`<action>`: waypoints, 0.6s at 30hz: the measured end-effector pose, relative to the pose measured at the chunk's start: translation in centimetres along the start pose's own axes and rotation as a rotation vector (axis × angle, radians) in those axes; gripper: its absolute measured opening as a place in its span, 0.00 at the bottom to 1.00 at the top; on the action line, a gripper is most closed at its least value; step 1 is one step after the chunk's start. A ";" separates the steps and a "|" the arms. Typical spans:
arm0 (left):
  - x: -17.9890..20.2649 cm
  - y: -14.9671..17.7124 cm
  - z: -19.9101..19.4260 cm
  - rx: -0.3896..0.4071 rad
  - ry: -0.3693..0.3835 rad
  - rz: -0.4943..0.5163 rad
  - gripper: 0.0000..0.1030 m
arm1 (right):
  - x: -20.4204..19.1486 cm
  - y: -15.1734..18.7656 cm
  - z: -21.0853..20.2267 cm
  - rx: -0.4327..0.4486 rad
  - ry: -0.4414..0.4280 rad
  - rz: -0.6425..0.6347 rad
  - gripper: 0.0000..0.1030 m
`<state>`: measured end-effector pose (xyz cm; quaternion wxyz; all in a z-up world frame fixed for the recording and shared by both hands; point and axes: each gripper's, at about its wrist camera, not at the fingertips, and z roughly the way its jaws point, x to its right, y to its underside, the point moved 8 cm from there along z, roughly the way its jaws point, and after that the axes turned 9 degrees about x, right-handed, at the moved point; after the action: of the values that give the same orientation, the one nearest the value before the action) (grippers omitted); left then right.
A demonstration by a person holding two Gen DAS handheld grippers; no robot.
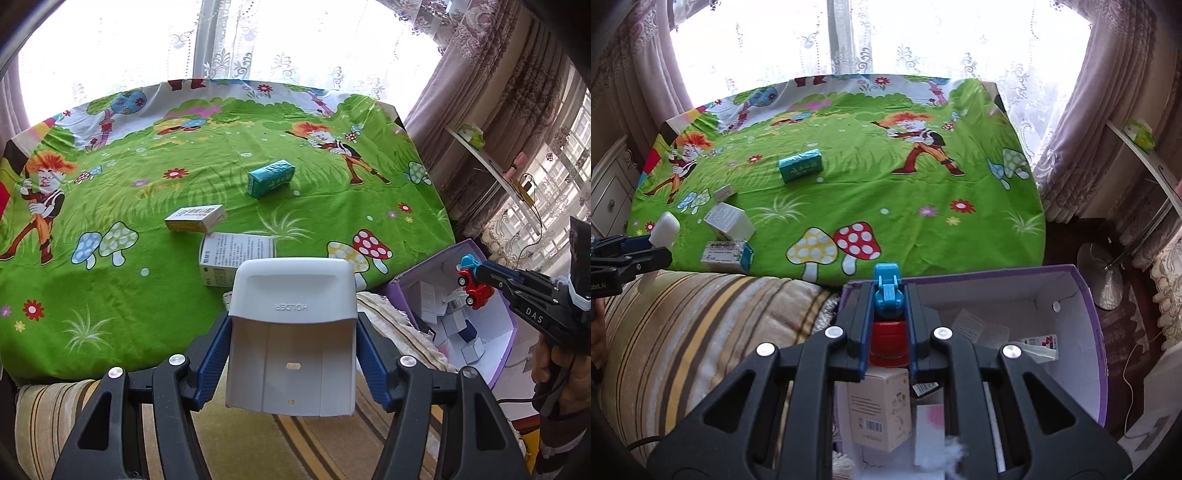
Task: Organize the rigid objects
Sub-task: 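Carry the white holder and red toy car over the storage box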
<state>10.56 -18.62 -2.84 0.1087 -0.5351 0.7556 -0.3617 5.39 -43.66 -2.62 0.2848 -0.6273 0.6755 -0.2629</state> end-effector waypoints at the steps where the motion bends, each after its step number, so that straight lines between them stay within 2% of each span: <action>1: 0.6 0.0 0.2 -0.003 0.006 0.010 0.63 | 1.0 0.6 -0.2 -0.007 0.013 0.013 0.19; 9: 5.6 0.0 1.1 -0.024 0.054 0.093 0.63 | 7.0 5.8 -1.1 -0.062 0.086 0.109 0.19; 18: 10.2 0.4 2.0 -0.051 0.100 0.162 0.63 | 10.6 10.4 -1.0 -0.123 0.130 0.157 0.19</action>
<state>7.24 -28.50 -2.30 0.0858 -0.4562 0.8098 -0.3588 -3.12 -53.49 -9.90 0.2208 -0.5705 0.7544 -0.2381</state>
